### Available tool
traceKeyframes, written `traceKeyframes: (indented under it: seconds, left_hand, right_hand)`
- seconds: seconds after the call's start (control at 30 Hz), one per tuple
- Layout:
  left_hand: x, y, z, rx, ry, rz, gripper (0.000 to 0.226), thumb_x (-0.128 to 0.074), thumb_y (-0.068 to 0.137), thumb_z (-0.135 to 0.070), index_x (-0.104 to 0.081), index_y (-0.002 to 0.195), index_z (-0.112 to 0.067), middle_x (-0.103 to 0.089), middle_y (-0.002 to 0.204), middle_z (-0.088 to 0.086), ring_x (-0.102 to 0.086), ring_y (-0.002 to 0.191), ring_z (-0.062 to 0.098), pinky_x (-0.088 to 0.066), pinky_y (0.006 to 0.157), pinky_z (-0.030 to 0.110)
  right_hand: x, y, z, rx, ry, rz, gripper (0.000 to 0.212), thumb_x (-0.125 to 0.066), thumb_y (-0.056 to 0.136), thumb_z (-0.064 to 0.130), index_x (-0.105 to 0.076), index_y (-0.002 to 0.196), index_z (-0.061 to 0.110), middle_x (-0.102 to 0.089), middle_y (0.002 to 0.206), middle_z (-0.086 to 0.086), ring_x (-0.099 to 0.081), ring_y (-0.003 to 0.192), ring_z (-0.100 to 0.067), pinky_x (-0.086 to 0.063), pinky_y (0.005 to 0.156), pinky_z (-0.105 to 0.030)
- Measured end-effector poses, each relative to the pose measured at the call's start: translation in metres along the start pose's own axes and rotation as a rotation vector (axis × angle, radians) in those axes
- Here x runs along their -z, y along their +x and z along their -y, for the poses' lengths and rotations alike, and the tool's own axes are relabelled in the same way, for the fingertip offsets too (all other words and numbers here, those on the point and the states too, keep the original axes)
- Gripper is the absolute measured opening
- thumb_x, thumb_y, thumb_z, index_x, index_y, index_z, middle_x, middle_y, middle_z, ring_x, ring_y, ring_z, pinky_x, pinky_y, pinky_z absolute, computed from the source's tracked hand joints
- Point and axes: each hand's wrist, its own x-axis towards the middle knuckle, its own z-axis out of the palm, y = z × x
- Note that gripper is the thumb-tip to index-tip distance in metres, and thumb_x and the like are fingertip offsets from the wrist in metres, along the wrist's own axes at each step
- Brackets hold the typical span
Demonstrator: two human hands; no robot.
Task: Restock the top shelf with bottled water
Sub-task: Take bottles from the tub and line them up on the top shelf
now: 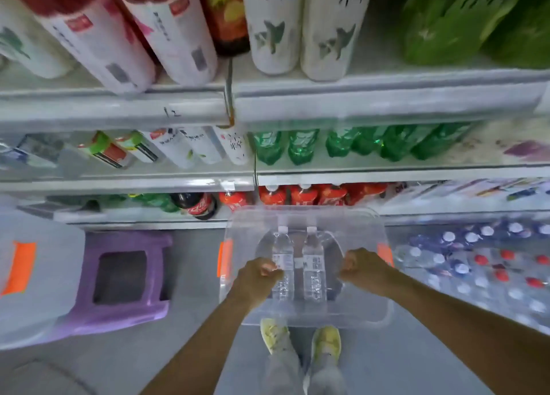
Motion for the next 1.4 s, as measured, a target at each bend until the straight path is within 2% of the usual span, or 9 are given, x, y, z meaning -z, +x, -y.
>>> traceKeyframes:
  seconds: [0.2,0.3,0.5,0.6,0.77,0.93,1.1,1.23,1.4]
  left_hand:
    - [-0.064,0.108,0.063,0.156,0.078,-0.050,0.052,-0.067,0.088,-0.034,-0.052,0.130,-0.007,-0.061,0.124,0.011,-0.061,0.111,0.029,-0.048,0.094,0.033]
    - [-0.091,0.163,0.091,0.151,0.097,-0.082,0.070,-0.071,0.070,-0.051,-0.054,0.121,-0.007,-0.063,0.116,0.013,-0.065,0.103,0.031,-0.055,0.089,0.044]
    - [-0.118,0.207,0.092,0.114,0.098,-0.153,0.093,-0.081,0.066,-0.055,-0.043,0.135,-0.005,-0.057,0.125,0.011,-0.060,0.115,0.033,-0.052,0.095,0.044]
    - [-0.122,0.210,0.089,0.133,0.139,-0.184,0.088,-0.082,0.073,-0.046,-0.038,0.136,-0.003,-0.053,0.130,0.014,-0.056,0.118,0.034,-0.049,0.097,0.042]
    - [-0.111,0.199,0.088,0.127,0.017,-0.150,0.072,-0.085,0.066,-0.044,-0.053,0.123,-0.013,-0.067,0.111,0.004,-0.067,0.096,0.023,-0.057,0.080,0.034]
    - [-0.089,0.142,0.068,0.110,-0.162,-0.120,0.055,-0.086,0.061,-0.035,-0.066,0.109,-0.019,-0.073,0.100,0.000,-0.069,0.085,0.016,-0.053,0.068,0.025]
    - [-0.056,0.061,0.025,0.055,-0.356,-0.074,0.021,-0.083,0.070,-0.017,-0.071,0.087,-0.021,-0.071,0.075,-0.001,-0.061,0.057,0.010,-0.043,0.053,0.021]
    - [-0.023,-0.003,-0.011,-0.012,-0.459,-0.039,0.023,-0.079,0.074,-0.017,-0.072,0.095,-0.018,-0.077,0.091,0.008,-0.073,0.083,0.025,-0.050,0.060,0.026]
    - [0.028,-0.078,-0.070,-0.146,-0.485,-0.093,0.024,-0.081,0.075,-0.019,-0.069,0.096,-0.024,-0.076,0.094,0.001,-0.070,0.081,0.014,-0.051,0.065,0.026]
  right_hand:
    - [-0.098,0.112,-0.049,-0.185,0.163,0.032,0.023,-0.068,0.085,0.028,-0.050,0.091,0.014,-0.057,0.089,-0.005,-0.057,0.079,-0.021,-0.042,0.063,-0.026]
    - [-0.132,0.159,-0.055,-0.264,0.263,-0.010,0.070,-0.076,0.082,0.030,-0.039,0.134,0.002,-0.052,0.129,-0.014,-0.054,0.119,-0.031,-0.044,0.085,-0.027]
    - [-0.170,0.210,-0.053,-0.321,0.327,-0.165,0.117,-0.083,0.052,0.062,-0.032,0.140,0.004,-0.054,0.134,-0.013,-0.053,0.124,-0.031,-0.048,0.099,-0.039]
    - [-0.173,0.214,-0.054,-0.336,0.321,-0.188,0.098,-0.083,0.069,0.037,-0.026,0.141,0.002,-0.055,0.131,-0.015,-0.054,0.121,-0.033,-0.049,0.096,-0.038]
    - [-0.157,0.199,-0.063,-0.310,0.589,-0.167,0.060,-0.082,0.064,0.014,-0.051,0.115,0.006,-0.066,0.085,-0.001,-0.064,0.068,-0.011,-0.047,0.047,-0.019]
    - [-0.124,0.142,-0.059,-0.225,0.790,-0.104,0.030,-0.080,0.069,0.005,-0.072,0.098,0.008,-0.072,0.078,-0.001,-0.069,0.070,-0.014,-0.051,0.056,-0.019]
    - [-0.082,0.074,-0.038,-0.119,0.917,0.007,0.066,-0.085,0.049,0.027,-0.069,0.110,0.009,-0.076,0.095,-0.009,-0.072,0.092,-0.027,-0.055,0.093,-0.047]
    - [-0.036,0.010,-0.002,0.012,1.000,0.065,0.038,-0.071,0.080,0.003,-0.066,0.117,0.005,-0.072,0.108,-0.020,-0.071,0.093,-0.028,-0.058,0.077,-0.038]
    - [0.021,-0.068,0.057,0.196,0.899,-0.021,0.023,-0.076,0.079,0.005,-0.069,0.100,0.012,-0.076,0.100,-0.009,-0.071,0.098,-0.024,-0.053,0.096,-0.043]
